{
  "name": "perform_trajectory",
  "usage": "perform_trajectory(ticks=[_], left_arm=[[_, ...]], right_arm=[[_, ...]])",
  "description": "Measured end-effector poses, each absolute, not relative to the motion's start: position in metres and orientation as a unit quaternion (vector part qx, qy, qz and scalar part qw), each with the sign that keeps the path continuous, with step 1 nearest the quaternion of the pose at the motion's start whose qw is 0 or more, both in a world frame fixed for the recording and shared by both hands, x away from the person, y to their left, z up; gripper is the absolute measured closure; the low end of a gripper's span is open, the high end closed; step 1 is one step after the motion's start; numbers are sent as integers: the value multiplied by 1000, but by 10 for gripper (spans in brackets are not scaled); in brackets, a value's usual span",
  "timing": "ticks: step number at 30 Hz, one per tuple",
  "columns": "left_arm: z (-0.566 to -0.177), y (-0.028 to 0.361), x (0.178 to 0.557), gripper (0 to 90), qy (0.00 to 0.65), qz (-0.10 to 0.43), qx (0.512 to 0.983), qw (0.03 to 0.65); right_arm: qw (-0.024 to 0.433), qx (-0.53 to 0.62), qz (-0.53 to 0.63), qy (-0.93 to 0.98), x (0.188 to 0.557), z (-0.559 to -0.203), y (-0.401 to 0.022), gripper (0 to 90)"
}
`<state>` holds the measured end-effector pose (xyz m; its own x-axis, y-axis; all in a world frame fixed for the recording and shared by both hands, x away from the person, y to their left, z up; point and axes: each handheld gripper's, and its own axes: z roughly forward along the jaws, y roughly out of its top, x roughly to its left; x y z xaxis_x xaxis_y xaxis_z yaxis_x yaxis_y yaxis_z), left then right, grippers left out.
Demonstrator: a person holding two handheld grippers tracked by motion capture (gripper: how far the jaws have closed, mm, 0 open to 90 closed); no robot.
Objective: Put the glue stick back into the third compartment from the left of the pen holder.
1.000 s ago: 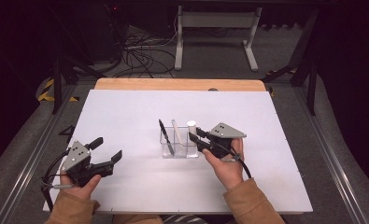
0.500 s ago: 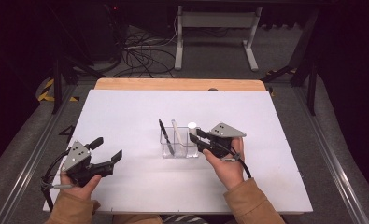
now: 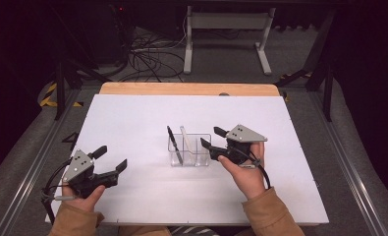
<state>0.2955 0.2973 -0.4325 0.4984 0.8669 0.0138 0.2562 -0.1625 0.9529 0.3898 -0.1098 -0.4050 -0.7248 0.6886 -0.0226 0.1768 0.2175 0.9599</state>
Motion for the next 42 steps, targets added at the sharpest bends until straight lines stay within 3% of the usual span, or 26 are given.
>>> perform_trajectory(ticks=[19,42], left_arm=[[-431,298,295,177,396,300,701,512],[-430,295,293,169,386,297,702,519]], right_arm=[[247,248,570,743,381,-387,-118,310],[267,262,567,734,367,-398,-185,282]])
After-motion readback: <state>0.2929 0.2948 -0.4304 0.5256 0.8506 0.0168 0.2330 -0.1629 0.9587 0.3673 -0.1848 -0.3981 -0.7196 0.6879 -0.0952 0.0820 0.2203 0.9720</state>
